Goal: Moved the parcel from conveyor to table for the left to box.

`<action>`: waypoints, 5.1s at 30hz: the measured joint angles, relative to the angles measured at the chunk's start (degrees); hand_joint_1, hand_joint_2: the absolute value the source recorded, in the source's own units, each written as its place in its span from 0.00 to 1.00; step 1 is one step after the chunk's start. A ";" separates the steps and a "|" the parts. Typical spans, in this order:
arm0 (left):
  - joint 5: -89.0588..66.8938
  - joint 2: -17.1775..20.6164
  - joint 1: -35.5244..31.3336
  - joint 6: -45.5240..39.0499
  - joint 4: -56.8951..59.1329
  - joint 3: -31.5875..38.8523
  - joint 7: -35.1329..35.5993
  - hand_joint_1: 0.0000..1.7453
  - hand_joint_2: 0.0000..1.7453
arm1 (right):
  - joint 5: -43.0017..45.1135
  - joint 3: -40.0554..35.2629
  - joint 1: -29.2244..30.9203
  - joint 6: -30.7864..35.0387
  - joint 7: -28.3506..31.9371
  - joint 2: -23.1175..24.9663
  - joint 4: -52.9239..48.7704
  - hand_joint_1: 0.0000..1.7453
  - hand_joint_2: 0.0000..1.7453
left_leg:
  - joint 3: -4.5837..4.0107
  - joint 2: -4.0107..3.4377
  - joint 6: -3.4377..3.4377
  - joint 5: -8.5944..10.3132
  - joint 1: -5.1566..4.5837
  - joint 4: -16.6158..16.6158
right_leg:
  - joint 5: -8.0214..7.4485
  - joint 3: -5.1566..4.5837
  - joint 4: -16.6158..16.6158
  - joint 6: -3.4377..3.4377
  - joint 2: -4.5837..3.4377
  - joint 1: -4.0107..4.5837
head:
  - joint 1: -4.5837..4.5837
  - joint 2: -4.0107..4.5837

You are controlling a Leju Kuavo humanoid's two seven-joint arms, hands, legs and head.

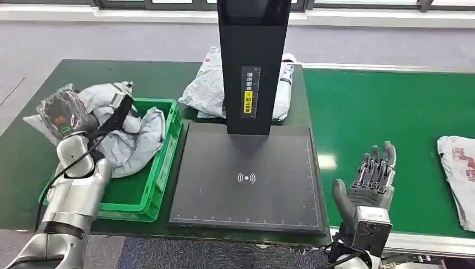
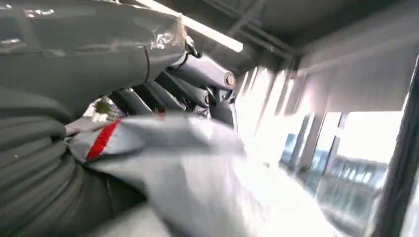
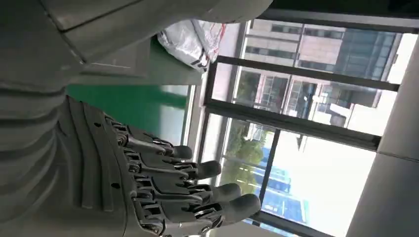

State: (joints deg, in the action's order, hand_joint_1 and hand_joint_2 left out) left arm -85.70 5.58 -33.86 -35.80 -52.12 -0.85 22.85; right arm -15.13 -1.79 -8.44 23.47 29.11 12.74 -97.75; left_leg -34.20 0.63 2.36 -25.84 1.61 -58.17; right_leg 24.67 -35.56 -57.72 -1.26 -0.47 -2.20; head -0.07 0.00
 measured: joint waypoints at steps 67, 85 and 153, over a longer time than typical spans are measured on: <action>5.89 -0.37 -1.49 -4.04 7.84 8.39 -28.38 0.00 1.00 | -4.92 1.86 2.77 -8.02 -7.08 -1.49 5.40 0.00 1.00 | -0.03 0.03 0.06 -0.03 0.04 -0.01 | -0.02 -0.03 0.00 0.00 -0.03 0.04 | -0.02 0.00; 44.44 7.19 -0.82 6.41 -5.08 12.24 -52.40 0.00 1.00 | -8.81 3.93 3.68 -9.62 -5.66 -1.90 5.90 0.00 1.00 | -0.04 0.07 0.06 -0.03 0.09 -0.01 | -0.01 0.01 -0.01 0.00 0.03 0.08 | -0.02 0.00; 79.64 -21.25 -1.15 19.21 22.02 -20.94 -53.40 0.00 1.00 | -29.39 13.99 16.61 13.59 -14.72 -7.84 41.37 0.00 1.00 | -0.09 0.19 -0.04 -0.10 -0.02 -0.15 | -0.07 0.05 0.03 -0.10 0.08 -0.02 | -0.02 0.00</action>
State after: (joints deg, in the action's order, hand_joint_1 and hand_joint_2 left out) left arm -6.06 -15.67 -35.01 -16.60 -30.10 -21.79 -30.56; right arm -44.51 12.19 8.17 37.06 14.39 4.90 -56.37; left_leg -34.29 0.82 2.32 -25.94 1.59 -58.32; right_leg 24.60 -35.52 -57.70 -1.36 -0.39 -2.22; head -0.09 0.00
